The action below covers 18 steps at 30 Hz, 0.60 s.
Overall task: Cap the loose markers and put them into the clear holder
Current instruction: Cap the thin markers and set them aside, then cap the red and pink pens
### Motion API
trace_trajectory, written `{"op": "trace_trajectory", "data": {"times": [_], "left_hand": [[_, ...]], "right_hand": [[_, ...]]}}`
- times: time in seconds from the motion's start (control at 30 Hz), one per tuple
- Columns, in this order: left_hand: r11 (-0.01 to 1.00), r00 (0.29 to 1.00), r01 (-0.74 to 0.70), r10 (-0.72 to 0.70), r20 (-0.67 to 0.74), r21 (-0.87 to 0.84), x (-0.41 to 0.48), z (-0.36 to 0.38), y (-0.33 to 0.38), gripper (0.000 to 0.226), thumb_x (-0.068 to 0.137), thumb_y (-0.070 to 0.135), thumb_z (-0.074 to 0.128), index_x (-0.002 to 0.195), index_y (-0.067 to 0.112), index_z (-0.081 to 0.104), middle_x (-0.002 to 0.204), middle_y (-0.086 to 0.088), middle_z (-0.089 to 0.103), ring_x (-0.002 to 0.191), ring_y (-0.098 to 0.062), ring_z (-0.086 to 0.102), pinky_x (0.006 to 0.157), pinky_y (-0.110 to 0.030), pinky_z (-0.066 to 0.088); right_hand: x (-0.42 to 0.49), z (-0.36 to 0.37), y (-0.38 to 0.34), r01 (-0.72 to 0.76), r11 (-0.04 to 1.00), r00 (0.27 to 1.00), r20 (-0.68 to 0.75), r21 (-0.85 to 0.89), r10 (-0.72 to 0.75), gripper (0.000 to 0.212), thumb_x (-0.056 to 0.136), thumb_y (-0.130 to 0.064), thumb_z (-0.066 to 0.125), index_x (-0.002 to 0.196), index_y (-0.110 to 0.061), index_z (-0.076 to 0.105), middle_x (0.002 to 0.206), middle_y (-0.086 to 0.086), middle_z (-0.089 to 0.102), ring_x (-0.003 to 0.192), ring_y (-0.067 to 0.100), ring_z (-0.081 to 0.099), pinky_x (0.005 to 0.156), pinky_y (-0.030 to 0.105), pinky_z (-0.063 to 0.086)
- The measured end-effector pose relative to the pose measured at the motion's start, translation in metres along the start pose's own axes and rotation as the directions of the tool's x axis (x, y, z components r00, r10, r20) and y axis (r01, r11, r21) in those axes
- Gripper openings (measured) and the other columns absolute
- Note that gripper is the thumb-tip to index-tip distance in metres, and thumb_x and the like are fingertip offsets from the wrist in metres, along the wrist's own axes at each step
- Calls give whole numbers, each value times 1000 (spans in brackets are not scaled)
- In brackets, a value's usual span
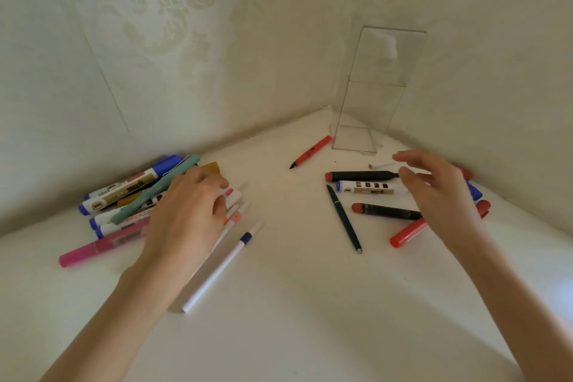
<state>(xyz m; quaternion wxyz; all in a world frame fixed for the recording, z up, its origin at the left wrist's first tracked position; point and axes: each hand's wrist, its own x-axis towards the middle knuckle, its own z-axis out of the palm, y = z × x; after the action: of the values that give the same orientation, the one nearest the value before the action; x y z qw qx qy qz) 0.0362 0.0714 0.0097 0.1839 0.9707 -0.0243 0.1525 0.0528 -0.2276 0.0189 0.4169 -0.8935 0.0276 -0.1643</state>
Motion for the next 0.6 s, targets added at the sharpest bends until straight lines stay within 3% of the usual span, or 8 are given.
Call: {"op": "trace_trajectory", "data": {"times": [0.07, 0.17, 0.3, 0.33, 0.43, 0.47, 0.53, 0.6], "left_hand": [[994, 997, -57, 61, 39, -95, 23, 5, 13, 20, 89, 14, 52, 105, 16, 63, 107, -1, 60, 76, -18, 56, 73, -34, 47], [974, 990, -89, 111, 93, -208, 68, 26, 41, 16, 88, 19, 52, 98, 20, 64, 103, 1, 65, 93, -19, 60, 83, -38, 49], [992, 994, -45, 57, 97, -119, 119, 61, 80, 23, 88, 27, 54, 103, 13, 62, 103, -4, 65, 96, -26, 60, 75, -33, 46], [999, 992, -16, 22, 125, -50, 128, 68, 87, 28, 88, 31, 54, 106, 10, 61, 104, -7, 64, 98, -28, 59, 73, -32, 44], [994, 961, 68, -88, 263, 82, 145, 84, 97, 42, 86, 43, 55, 101, 5, 62, 89, -9, 60, 94, -29, 61, 67, -30, 41], [991, 948, 87, -113, 297, 98, 149, 88, 99, 45, 85, 47, 55, 96, 4, 62, 84, -8, 57, 90, -29, 61, 66, -30, 41], [988, 941, 99, -131, 311, 117, 153, 94, 99, 41, 84, 48, 55, 91, 7, 60, 83, -7, 56, 85, -27, 59, 67, -30, 42], [986, 948, 89, -128, 292, 142, 155, 98, 99, 29, 87, 37, 57, 94, 9, 60, 88, -8, 59, 85, -26, 59, 65, -29, 42]], "right_hand": [[2, -11, 14, -43, 997, 994, -95, 62, 49, 27, 91, -6, 47, 102, -26, 62, 106, -8, 60, 104, 9, 53, 83, 20, 38], [8, -27, 31, -97, 994, 968, -226, 57, 108, 32, 87, 2, 43, 96, -22, 63, 100, -4, 64, 93, 13, 58, 69, 12, 42], [14, -50, 46, -202, 978, 909, -362, 48, 206, 38, 83, 7, 34, 102, -15, 60, 94, -3, 62, 55, 5, 57, 37, 10, 38], [16, -54, 50, -225, 973, 895, -382, 53, 228, 39, 84, 9, 33, 105, -10, 59, 97, -1, 61, 53, 7, 54, 37, 7, 36], [22, -62, 68, -271, 960, 866, -416, 76, 278, 41, 82, 11, 33, 109, -5, 60, 104, 7, 63, 75, 21, 62, 52, 5, 38], [24, -62, 72, -294, 952, 858, -414, 89, 304, 40, 83, 11, 35, 109, -5, 60, 104, 6, 63, 75, 20, 63, 51, 5, 38], [25, -58, 76, -313, 945, 866, -379, 94, 325, 35, 85, 9, 37, 107, -5, 60, 103, 2, 63, 53, 12, 55, 41, 6, 38], [25, -52, 81, -291, 951, 900, -308, 104, 309, 26, 88, 5, 40, 98, -9, 59, 106, -1, 67, 35, 16, 48, 35, 15, 41]]}}
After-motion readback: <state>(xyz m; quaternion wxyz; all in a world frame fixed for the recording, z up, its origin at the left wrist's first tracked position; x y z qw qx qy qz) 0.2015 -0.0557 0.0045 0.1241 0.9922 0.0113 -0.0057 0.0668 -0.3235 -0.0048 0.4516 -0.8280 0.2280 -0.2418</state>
